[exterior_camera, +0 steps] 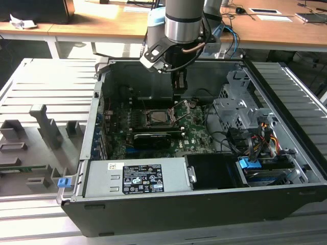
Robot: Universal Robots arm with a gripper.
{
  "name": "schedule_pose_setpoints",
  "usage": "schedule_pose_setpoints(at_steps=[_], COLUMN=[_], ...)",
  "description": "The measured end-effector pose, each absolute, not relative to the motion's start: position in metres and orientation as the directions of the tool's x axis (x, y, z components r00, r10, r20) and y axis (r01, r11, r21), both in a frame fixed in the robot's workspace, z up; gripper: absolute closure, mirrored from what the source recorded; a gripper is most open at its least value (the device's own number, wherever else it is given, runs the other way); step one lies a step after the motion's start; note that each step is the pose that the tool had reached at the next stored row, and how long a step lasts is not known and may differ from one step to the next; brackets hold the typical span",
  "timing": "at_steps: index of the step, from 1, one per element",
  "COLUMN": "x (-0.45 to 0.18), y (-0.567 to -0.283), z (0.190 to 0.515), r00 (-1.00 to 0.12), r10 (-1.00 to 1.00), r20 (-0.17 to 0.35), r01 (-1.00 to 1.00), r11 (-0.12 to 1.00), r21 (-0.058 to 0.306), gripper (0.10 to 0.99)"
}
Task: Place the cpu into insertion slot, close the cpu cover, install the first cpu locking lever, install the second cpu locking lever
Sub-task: 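Close the cpu cover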
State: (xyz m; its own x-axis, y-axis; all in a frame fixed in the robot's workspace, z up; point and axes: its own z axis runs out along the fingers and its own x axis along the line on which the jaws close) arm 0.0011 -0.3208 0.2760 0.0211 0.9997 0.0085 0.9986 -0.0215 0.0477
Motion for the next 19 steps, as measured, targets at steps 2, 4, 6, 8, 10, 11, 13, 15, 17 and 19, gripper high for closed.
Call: schedule_pose_setpoints(at_steps=[2, 4, 6, 8, 10, 11, 13, 15, 17, 19], x=[0.001, 0.003, 0.009, 0.013, 0.018, 0.019, 0.026, 0.031, 0.035, 0.036], y=[-0.321, -0.321, -0.321, -0.321, -0.321, -0.321, -0.320, -0.320, -0.320, -0.319], z=[0.276, 0.276, 0.276, 0.276, 0.275, 0.272, 0.267, 0.266, 0.264, 0.264], r00=[0.021, 0.021, 0.021, 0.021, 0.017, -0.003, -0.012, -0.012, -0.013, -0.013], r10=[1.000, 1.000, 1.000, 1.000, 1.000, 1.000, 1.000, 1.000, 1.000, 1.000], r20=[0.009, 0.008, 0.008, 0.008, 0.009, 0.009, 0.009, 0.009, 0.009, 0.008], r01=[0.999, 0.999, 0.999, 0.999, 0.999, 0.999, 0.999, 0.999, 0.999, 0.999], r11=[-0.022, -0.022, -0.022, -0.022, -0.017, 0.003, 0.012, 0.012, 0.012, 0.012], r21=[0.048, 0.048, 0.048, 0.048, 0.048, 0.048, 0.047, 0.047, 0.047, 0.047], gripper=[0.980, 0.980, 0.980, 0.980, 0.980, 0.980, 0.980, 0.980, 0.980, 0.980])
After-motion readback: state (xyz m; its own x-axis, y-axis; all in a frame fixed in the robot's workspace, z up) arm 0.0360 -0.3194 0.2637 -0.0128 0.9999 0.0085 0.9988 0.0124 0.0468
